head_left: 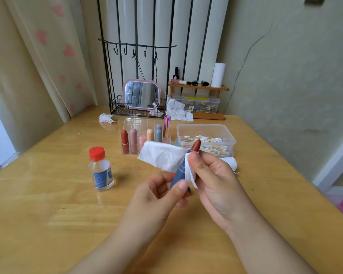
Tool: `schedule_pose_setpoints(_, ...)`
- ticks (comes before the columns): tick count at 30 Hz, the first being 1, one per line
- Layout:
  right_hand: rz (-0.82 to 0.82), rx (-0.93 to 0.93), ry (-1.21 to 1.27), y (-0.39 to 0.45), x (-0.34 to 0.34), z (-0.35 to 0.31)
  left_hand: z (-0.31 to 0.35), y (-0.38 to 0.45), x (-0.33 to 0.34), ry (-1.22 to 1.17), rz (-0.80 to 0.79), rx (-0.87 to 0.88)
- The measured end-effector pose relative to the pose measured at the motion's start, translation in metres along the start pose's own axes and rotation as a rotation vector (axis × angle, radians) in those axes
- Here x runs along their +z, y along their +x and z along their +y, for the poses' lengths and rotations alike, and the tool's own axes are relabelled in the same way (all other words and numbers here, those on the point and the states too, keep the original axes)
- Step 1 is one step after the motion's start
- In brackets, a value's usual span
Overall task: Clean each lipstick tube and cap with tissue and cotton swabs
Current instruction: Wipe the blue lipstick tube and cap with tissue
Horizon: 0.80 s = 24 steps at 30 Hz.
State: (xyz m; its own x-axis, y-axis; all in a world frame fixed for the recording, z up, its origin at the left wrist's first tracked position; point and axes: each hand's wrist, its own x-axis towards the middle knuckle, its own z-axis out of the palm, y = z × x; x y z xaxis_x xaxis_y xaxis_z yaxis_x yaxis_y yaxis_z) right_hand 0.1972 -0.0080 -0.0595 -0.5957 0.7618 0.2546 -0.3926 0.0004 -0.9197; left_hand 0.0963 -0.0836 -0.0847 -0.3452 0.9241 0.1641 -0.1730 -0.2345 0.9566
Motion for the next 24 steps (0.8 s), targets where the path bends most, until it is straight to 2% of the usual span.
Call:
schedule_pose_setpoints(2, 0.029, -0.02, -0.032, 0.0, 0.0, -0.002, 0.001, 0.0, 0.001, -0.084, -0.053, -0.083)
schedule_pose_setpoints(4, 0.031, -0.013, -0.018, 0.001, -0.002, 0.0, 0.002, 0.0, 0.0, -0.073, -0.076, -0.063)
schedule_pose_setpoints(8, 0.054, -0.02, -0.054, 0.002, -0.001, 0.008, 0.006, -0.001, -0.001, -0.016, 0.024, 0.057)
schedule_pose_setpoints(12, 0.069, -0.023, -0.058, 0.003, 0.001, 0.012, 0.006, 0.0, 0.0, -0.05, 0.102, 0.038)
schedule_pose_setpoints(17, 0.068, -0.066, -0.098, 0.003, -0.005, 0.009, 0.006, 0.0, -0.001, -0.16, -0.052, -0.128)
schedule_pose_setpoints(19, 0.058, -0.058, -0.086, 0.003, -0.006, 0.009, 0.005, 0.0, -0.001, -0.113, -0.057, -0.077)
schedule_pose_setpoints(24, 0.074, -0.049, -0.144, 0.003, -0.002, 0.015, 0.005, 0.002, -0.002, -0.057, 0.114, 0.063)
